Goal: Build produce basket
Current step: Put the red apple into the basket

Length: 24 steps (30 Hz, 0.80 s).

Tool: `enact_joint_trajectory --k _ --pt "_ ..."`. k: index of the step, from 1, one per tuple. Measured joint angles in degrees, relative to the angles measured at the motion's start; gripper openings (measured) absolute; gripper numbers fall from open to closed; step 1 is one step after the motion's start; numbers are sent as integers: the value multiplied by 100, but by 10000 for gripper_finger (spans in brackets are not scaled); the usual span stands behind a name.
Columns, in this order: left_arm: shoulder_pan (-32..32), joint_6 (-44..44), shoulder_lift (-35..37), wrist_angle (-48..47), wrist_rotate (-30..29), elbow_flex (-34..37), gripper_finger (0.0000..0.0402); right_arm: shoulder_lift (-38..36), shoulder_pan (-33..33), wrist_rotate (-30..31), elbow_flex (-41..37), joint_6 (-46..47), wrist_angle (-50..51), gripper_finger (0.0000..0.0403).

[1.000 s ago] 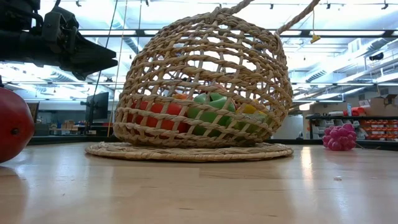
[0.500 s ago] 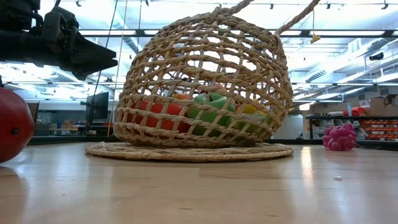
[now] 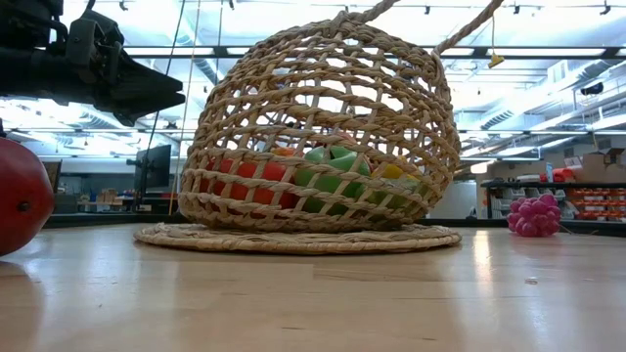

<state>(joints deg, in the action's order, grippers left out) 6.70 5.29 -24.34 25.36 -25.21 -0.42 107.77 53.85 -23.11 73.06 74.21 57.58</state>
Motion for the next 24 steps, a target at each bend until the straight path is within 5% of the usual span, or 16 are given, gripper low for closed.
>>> enact_joint_trajectory --k 8,14,24 --pt "2 0 0 0 1 1 197 -7 -174 1037 494 -557 220 274" --pt "0 -1 0 0 2 0 193 -7 -312 2202 1034 -767 1152 273" --pt "2 0 -1 0 1 1 195 -7 -421 3291 2252 -994 2264 274"
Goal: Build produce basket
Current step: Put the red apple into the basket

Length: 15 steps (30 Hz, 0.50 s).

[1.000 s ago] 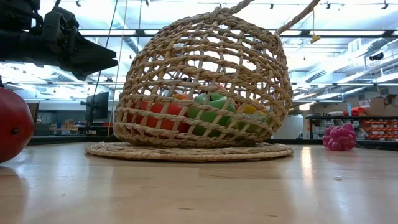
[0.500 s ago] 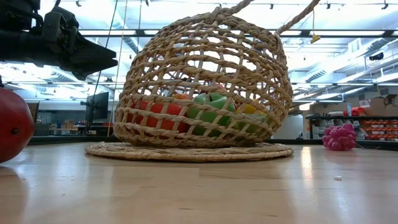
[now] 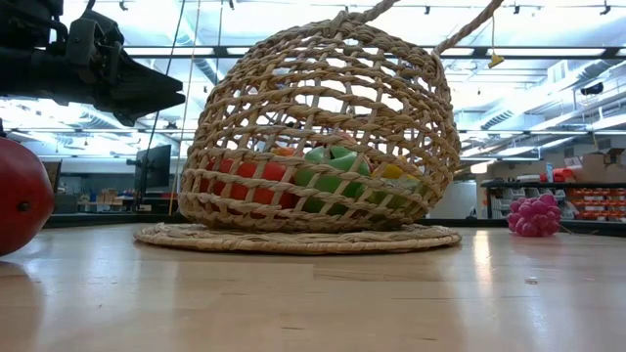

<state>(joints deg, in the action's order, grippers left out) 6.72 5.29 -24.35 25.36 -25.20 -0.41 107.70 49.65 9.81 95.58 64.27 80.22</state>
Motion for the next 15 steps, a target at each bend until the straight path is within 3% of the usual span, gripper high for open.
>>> enact_joint_trajectory --k 7,15 --pt "-2 1 0 0 1 1 196 -9 -66 987 1018 -72 658 275" --pt "-1 -1 -1 0 0 -1 197 -5 -280 1685 2059 -523 987 275"
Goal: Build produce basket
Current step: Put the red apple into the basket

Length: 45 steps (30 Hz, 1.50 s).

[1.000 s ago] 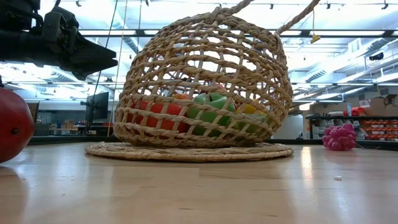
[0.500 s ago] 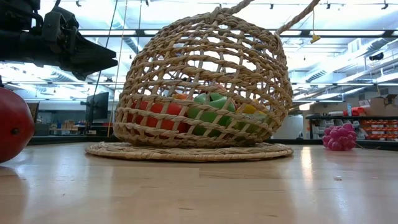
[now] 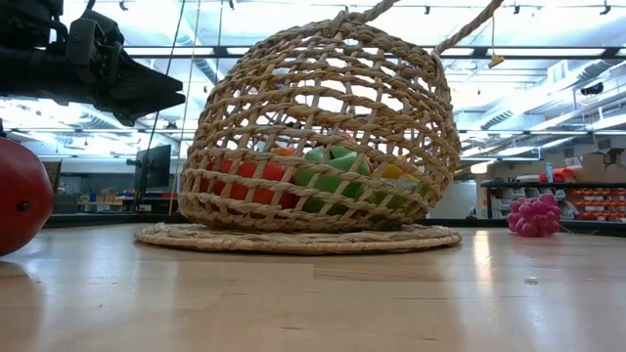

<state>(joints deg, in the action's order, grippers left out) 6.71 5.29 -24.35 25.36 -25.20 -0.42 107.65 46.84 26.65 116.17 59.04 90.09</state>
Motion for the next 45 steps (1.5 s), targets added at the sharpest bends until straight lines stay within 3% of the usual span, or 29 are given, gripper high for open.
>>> enact_joint_trajectory --k 13,32,40,45 --pt "0 1 1 1 -1 1 197 -18 -755 252 997 -1367 -5 275" --pt "-1 -1 -1 0 0 -1 193 -222 -1778 63 1061 -2148 -5 275" --pt "-1 -1 0 0 0 0 197 -222 -1779 83 1061 -4350 -7 276" --pt "-1 -1 1 0 -1 -1 193 -222 -1810 533 1061 -5349 -7 279"
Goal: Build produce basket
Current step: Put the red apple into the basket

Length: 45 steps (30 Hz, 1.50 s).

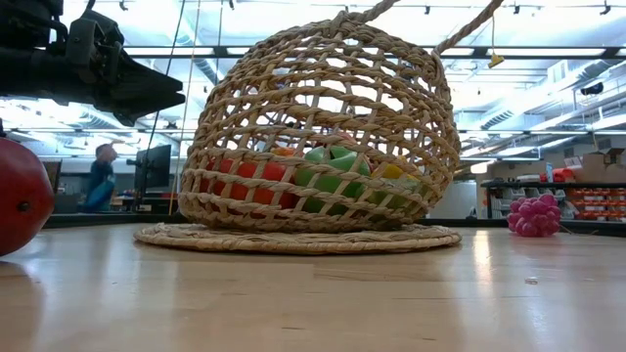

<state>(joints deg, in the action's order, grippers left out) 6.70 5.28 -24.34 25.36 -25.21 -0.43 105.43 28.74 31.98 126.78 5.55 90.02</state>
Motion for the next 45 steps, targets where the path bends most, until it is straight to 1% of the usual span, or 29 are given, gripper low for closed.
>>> enact_joint_trajectory --k 3,8,10,12,23,25,31,34,40,45 --pt "0 0 0 0 0 2 195 0 -62 130 0 -737 0 281" --pt "2 0 0 0 0 2 199 0 -170 78 0 -2170 0 282" --pt "2 2 0 0 0 0 199 0 -205 -4 0 -2505 0 282" --pt "1 0 0 0 2 0 197 0 -230 -33 -1 -2640 0 282" --pt "0 2 0 0 2 2 195 2 -287 -52 -2 -2631 -53 282" --pt "0 2 0 0 0 2 196 2 -301 -52 -2 -2540 -145 282" --pt "1 1 -1 0 0 2 194 2 -472 -52 -2 -1762 -544 282" --pt "0 2 -2 0 0 0 193 2 -612 -52 -2 -1403 -579 282" --pt "2 0 0 0 0 1 197 4 -943 -52 -2 -246 -592 283" --pt "2 2 -1 0 1 1 193 4 -1190 -54 -2 714 -592 283"
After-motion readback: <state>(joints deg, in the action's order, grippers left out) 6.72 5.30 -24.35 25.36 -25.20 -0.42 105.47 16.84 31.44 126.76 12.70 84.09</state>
